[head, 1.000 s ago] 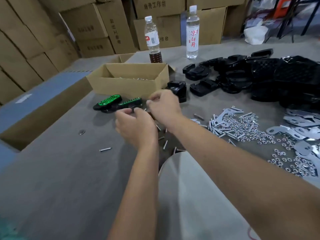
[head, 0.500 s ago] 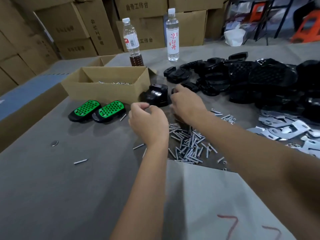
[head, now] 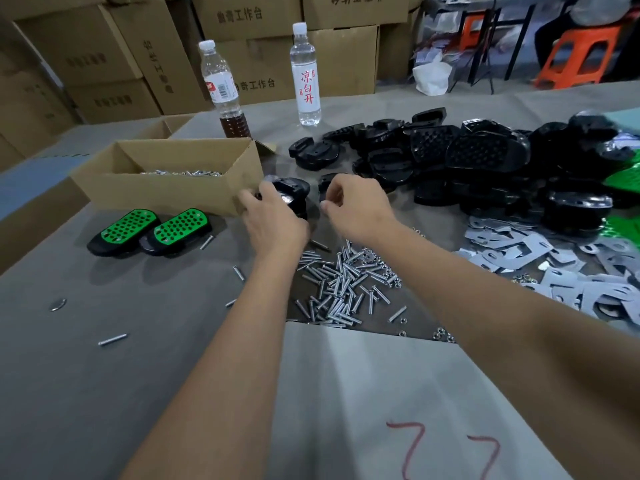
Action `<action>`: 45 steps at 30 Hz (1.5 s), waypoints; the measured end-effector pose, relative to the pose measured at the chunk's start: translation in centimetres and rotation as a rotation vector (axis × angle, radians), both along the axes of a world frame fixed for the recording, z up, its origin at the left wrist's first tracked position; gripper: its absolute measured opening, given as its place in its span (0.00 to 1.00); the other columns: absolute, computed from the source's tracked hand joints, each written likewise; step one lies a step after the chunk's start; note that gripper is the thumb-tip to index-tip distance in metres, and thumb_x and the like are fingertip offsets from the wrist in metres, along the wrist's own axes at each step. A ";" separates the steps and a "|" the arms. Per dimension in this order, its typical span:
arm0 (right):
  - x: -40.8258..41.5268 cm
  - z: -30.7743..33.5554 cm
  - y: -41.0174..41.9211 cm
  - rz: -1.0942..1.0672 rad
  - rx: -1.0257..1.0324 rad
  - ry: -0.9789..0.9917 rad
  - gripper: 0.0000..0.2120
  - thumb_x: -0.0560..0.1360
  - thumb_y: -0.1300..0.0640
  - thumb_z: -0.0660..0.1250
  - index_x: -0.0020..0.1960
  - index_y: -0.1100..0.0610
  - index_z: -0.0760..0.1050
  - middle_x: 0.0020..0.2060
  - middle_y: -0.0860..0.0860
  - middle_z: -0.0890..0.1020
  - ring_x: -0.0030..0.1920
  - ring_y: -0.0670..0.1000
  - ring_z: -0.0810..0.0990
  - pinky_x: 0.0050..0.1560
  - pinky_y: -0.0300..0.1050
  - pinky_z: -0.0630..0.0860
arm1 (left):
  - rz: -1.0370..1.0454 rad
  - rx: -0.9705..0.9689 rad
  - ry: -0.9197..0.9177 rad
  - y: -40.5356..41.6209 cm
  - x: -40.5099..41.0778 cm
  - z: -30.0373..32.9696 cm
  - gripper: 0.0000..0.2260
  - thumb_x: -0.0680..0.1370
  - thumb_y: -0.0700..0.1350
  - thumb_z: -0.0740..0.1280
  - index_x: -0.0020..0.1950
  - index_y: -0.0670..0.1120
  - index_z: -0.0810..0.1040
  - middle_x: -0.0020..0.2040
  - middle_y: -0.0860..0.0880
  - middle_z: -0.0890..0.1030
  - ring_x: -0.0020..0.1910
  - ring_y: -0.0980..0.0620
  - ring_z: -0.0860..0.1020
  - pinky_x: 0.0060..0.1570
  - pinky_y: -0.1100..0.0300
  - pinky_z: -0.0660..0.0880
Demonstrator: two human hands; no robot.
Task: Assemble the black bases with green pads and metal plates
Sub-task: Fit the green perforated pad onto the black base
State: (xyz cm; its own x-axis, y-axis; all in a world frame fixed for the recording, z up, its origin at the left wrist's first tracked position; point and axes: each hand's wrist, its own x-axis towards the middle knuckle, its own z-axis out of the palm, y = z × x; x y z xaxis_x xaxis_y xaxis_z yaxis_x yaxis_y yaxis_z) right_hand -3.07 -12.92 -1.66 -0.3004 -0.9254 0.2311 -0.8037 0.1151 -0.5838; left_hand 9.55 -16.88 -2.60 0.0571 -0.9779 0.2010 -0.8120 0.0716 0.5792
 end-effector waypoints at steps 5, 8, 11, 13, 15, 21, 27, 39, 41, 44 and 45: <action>-0.1 -0.2 1.2 0.010 -0.075 -0.255 0.15 0.80 0.53 0.71 0.64 0.56 0.76 0.50 0.48 0.80 0.52 0.49 0.79 0.59 0.47 0.77 | -0.030 -0.138 0.025 1.1 0.2 1.4 0.11 0.77 0.46 0.76 0.54 0.46 0.77 0.63 0.44 0.72 0.59 0.41 0.74 0.51 0.55 0.66; -1.1 0.1 3.5 0.024 -0.230 -0.460 0.22 0.82 0.50 0.68 0.74 0.54 0.70 0.64 0.50 0.77 0.60 0.46 0.77 0.66 0.47 0.74 | -0.117 -0.289 0.131 2.9 -0.7 2.6 0.09 0.80 0.50 0.72 0.54 0.48 0.75 0.53 0.48 0.77 0.52 0.45 0.76 0.47 0.55 0.67; -3.4 0.6 6.6 -0.011 -0.351 -0.581 0.23 0.85 0.44 0.60 0.77 0.50 0.67 0.68 0.47 0.77 0.68 0.46 0.75 0.67 0.45 0.72 | -0.378 -0.305 0.259 5.7 -3.1 3.6 0.07 0.82 0.52 0.67 0.51 0.49 0.75 0.41 0.54 0.78 0.43 0.49 0.77 0.38 0.54 0.70; -5.5 0.9 9.1 -0.107 -0.411 -0.604 0.18 0.85 0.42 0.58 0.62 0.52 0.78 0.51 0.40 0.82 0.51 0.40 0.79 0.53 0.42 0.74 | -0.549 -0.207 0.317 7.7 -5.0 3.2 0.08 0.83 0.52 0.65 0.49 0.49 0.76 0.39 0.55 0.78 0.42 0.51 0.76 0.42 0.54 0.71; -7.3 0.6 12.0 -0.222 -0.433 -0.570 0.23 0.85 0.41 0.58 0.38 0.54 0.71 0.29 0.37 0.73 0.31 0.40 0.70 0.36 0.39 0.67 | -0.581 -0.063 0.430 10.2 -7.5 2.0 0.09 0.84 0.51 0.64 0.48 0.49 0.77 0.39 0.54 0.78 0.42 0.51 0.76 0.46 0.51 0.71; -8.5 -0.9 19.0 -0.330 -0.372 -0.406 0.28 0.84 0.42 0.62 0.31 0.51 0.56 0.20 0.43 0.62 0.24 0.45 0.61 0.26 0.38 0.59 | -0.275 0.159 0.775 17.3 -13.4 -0.5 0.27 0.82 0.59 0.65 0.29 0.48 0.61 0.25 0.54 0.63 0.30 0.48 0.63 0.35 0.49 0.62; -8.9 -1.9 21.4 -0.259 -0.323 -1.117 0.30 0.81 0.36 0.64 0.35 0.60 0.70 0.30 0.57 0.70 0.27 0.54 0.71 0.25 0.44 0.73 | -0.352 0.355 0.986 19.0 -14.6 -0.4 0.29 0.81 0.61 0.66 0.27 0.53 0.58 0.32 0.46 0.63 0.33 0.48 0.63 0.35 0.55 0.62; -8.9 -1.7 21.6 -0.094 -0.404 -1.075 0.31 0.84 0.42 0.63 0.37 0.68 0.65 0.29 0.57 0.68 0.26 0.53 0.68 0.23 0.41 0.65 | -0.386 0.284 1.033 19.6 -14.5 -0.9 0.31 0.77 0.64 0.58 0.39 0.33 0.67 0.35 0.45 0.71 0.34 0.45 0.68 0.40 0.35 0.77; -8.9 -1.6 21.8 -0.111 -0.431 -1.022 0.29 0.84 0.43 0.64 0.36 0.66 0.64 0.28 0.55 0.67 0.25 0.51 0.66 0.24 0.42 0.64 | -0.380 0.232 0.995 19.8 -14.6 -0.8 0.30 0.79 0.62 0.56 0.38 0.33 0.69 0.33 0.44 0.71 0.33 0.46 0.69 0.40 0.36 0.76; -8.8 -1.6 22.0 -0.159 -0.451 -0.986 0.26 0.82 0.42 0.65 0.32 0.56 0.63 0.28 0.52 0.66 0.26 0.49 0.64 0.27 0.42 0.62 | -0.374 0.206 0.940 19.9 -14.7 -0.7 0.26 0.80 0.60 0.56 0.35 0.40 0.72 0.32 0.44 0.74 0.33 0.46 0.72 0.44 0.37 0.76; -8.7 -1.5 22.0 -0.168 -0.451 -0.992 0.25 0.81 0.42 0.65 0.32 0.53 0.63 0.28 0.51 0.66 0.26 0.49 0.64 0.27 0.42 0.63 | -0.374 0.213 0.929 19.8 -14.7 -0.8 0.25 0.81 0.60 0.56 0.35 0.43 0.73 0.33 0.45 0.76 0.35 0.46 0.74 0.46 0.37 0.78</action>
State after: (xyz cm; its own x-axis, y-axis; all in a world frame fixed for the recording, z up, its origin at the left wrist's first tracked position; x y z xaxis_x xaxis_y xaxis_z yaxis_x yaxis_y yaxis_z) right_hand -11.75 9.11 -3.17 -0.6535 -0.7467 0.1240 0.0510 -0.2069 -0.9770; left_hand -5.18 2.87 -3.45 -0.2149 -0.9752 0.0529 0.0177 0.0502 0.9986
